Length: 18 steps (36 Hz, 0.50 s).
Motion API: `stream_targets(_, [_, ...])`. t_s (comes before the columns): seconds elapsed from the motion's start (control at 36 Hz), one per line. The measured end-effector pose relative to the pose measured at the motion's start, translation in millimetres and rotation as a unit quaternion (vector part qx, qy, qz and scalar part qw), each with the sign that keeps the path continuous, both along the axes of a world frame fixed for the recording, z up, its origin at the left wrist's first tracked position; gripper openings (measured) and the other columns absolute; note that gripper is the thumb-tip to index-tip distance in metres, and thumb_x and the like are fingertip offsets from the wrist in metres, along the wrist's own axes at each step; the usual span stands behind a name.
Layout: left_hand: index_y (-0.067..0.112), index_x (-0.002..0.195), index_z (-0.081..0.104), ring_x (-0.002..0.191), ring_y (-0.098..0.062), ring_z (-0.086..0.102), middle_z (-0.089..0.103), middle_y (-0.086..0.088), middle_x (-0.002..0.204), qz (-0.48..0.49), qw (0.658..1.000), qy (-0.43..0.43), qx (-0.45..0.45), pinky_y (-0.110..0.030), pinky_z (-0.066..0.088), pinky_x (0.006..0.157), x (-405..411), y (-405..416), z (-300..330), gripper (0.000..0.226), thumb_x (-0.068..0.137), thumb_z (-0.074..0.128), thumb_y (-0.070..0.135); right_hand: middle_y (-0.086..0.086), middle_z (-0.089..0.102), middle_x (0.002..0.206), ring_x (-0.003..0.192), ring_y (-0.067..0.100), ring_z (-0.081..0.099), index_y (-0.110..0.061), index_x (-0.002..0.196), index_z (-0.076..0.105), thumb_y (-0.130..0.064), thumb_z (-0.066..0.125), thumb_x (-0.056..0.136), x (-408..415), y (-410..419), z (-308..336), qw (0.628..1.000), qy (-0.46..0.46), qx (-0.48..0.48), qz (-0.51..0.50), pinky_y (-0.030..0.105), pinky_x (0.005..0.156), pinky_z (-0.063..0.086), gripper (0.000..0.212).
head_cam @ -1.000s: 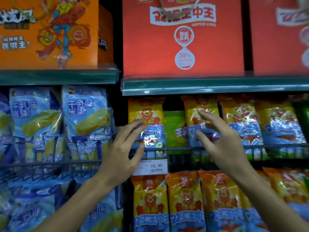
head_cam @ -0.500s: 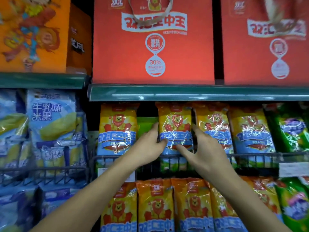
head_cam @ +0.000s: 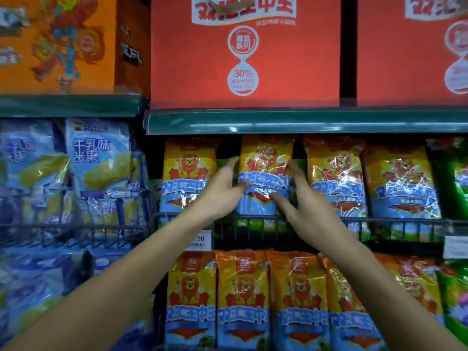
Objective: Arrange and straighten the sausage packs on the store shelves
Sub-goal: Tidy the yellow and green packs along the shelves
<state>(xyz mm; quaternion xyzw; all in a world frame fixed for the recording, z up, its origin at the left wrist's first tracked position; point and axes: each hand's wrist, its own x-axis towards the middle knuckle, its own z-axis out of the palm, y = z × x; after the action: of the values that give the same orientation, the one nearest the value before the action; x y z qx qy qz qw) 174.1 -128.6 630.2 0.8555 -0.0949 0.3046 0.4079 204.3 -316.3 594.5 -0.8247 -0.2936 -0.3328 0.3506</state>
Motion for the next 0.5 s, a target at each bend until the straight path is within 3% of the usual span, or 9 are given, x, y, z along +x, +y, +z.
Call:
stream_targets(0.08, [0.026,0.159,0.022,0.134,-0.021,0.051,0.052,0.004,0.140,0.011,1.000,0.001,0.007,-0.039,0.042,0.113,-5,7,3,0.064,0.105,0.055,0.022,0.001,0.049,0.052,0.038,0.010,0.044,-0.032,0.161,0.005,-0.038,0.053,0.103,4,7,3,0.999,0.002,0.006,0.032,0.022,0.039,0.029,0.076])
stream_targets(0.14, [0.024,0.157,0.024,0.127,-0.022,0.057,0.055,0.004,0.132,0.014,0.999,0.011,0.028,-0.034,0.049,0.102,-9,12,5,0.058,0.106,0.052,0.022,0.003,0.056,0.059,0.043,0.012,0.050,-0.035,0.161,0.005,-0.039,0.054,0.103,9,10,3,0.999,-0.005,0.000,0.042,0.028,0.044,0.035,0.076])
stream_targets(0.19, [0.025,0.145,0.035,0.092,-0.017,0.067,0.059,0.006,0.102,0.019,0.998,0.021,0.059,-0.019,0.051,0.072,-12,16,5,0.041,0.107,0.049,0.018,-0.002,0.059,0.072,0.047,0.008,0.051,-0.038,0.160,0.003,-0.042,0.054,0.102,11,14,1,0.999,-0.006,-0.013,0.042,0.029,0.048,0.033,0.078])
stream_targets(0.25, [0.018,0.131,0.043,0.053,-0.008,0.048,0.048,0.004,0.072,0.039,0.996,0.026,0.079,-0.014,0.036,0.044,-14,19,3,0.024,0.108,0.047,0.014,-0.004,0.057,0.089,0.056,0.003,0.051,-0.042,0.159,-0.003,-0.048,0.050,0.101,13,18,-2,0.999,-0.006,-0.032,0.025,0.031,0.054,0.037,0.079])
stream_targets(0.28, [0.013,0.133,0.043,0.047,-0.008,0.040,0.044,0.001,0.067,0.047,0.995,0.029,0.087,-0.018,0.033,0.040,-14,21,2,0.025,0.108,0.046,0.015,-0.004,0.057,0.095,0.063,0.005,0.053,-0.043,0.159,-0.005,-0.050,0.048,0.101,14,19,-4,0.999,-0.007,-0.038,0.016,0.033,0.058,0.042,0.079])
stream_targets(0.36, [0.009,0.154,0.026,0.050,-0.014,0.042,0.054,-0.014,0.076,0.073,0.989,0.018,0.128,-0.027,0.037,0.045,-11,22,0,0.051,0.107,0.046,0.018,0.001,0.060,0.117,0.081,0.017,0.063,-0.045,0.158,-0.007,-0.052,0.047,0.101,14,20,-5,0.999,-0.009,-0.036,0.011,0.045,0.073,0.055,0.079])
stream_targets(0.42, [0.013,0.160,0.013,0.060,-0.018,0.051,0.061,-0.020,0.092,0.087,0.985,0.005,0.150,-0.032,0.043,0.052,-12,21,-1,0.064,0.107,0.048,0.018,0.000,0.059,0.116,0.086,0.020,0.064,-0.044,0.158,-0.007,-0.051,0.048,0.101,13,19,-3,0.999,-0.006,-0.042,0.012,0.048,0.075,0.056,0.079])
stream_targets(0.47, [0.017,0.162,0.005,0.098,-0.022,0.061,0.056,-0.018,0.127,0.111,0.978,-0.027,0.172,-0.034,0.052,0.079,-16,23,-1,0.072,0.105,0.049,0.015,-0.006,0.057,0.105,0.084,0.020,0.063,-0.043,0.159,-0.007,-0.052,0.046,0.101,11,19,-2,0.998,-0.003,-0.055,0.006,0.049,0.077,0.056,0.079])
stream_targets(0.5, [0.017,0.163,0.004,0.123,-0.023,0.053,0.044,-0.014,0.147,0.122,0.974,-0.050,0.186,-0.036,0.049,0.100,-20,25,-1,0.073,0.105,0.049,0.013,-0.007,0.056,0.097,0.079,0.018,0.061,-0.041,0.159,-0.007,-0.052,0.045,0.101,10,18,-1,0.998,0.000,-0.063,0.001,0.048,0.077,0.056,0.079])
